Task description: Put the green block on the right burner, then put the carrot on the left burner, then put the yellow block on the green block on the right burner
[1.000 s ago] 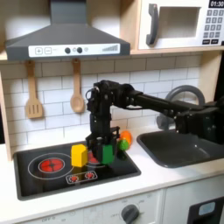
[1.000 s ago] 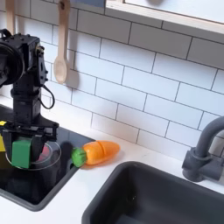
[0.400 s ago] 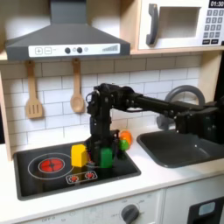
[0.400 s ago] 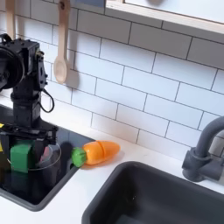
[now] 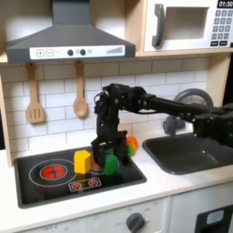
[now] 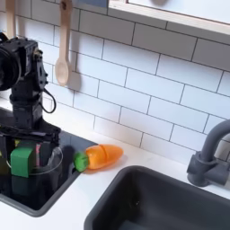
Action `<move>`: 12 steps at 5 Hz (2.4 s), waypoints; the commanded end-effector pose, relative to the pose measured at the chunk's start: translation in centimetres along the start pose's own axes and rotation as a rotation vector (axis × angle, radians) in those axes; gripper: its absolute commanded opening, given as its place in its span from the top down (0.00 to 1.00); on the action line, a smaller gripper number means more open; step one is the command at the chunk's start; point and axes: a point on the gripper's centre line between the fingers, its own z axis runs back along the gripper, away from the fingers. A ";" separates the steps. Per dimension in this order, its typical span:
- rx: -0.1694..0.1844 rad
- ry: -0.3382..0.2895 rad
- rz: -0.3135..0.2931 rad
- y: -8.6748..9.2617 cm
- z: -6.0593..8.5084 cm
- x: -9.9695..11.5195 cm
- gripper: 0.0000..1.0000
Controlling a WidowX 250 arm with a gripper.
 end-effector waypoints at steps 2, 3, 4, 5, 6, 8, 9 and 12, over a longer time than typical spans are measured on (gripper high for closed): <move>0.019 -0.091 0.018 0.3 1.4 0.1 0.00; 0.019 -0.087 0.018 0.3 1.3 0.1 0.00; 0.020 -0.089 0.020 0.3 1.4 0.1 0.00; 0.019 -0.086 0.018 0.3 1.3 0.1 0.00; -0.010 -0.094 0.033 0.5 2.1 0.4 0.00; -0.013 -0.084 -0.019 -0.2 2.9 0.4 0.00; -0.088 -0.052 -0.072 -0.3 3.2 0.5 0.00; -0.146 0.005 -0.227 -0.1 2.0 0.4 0.00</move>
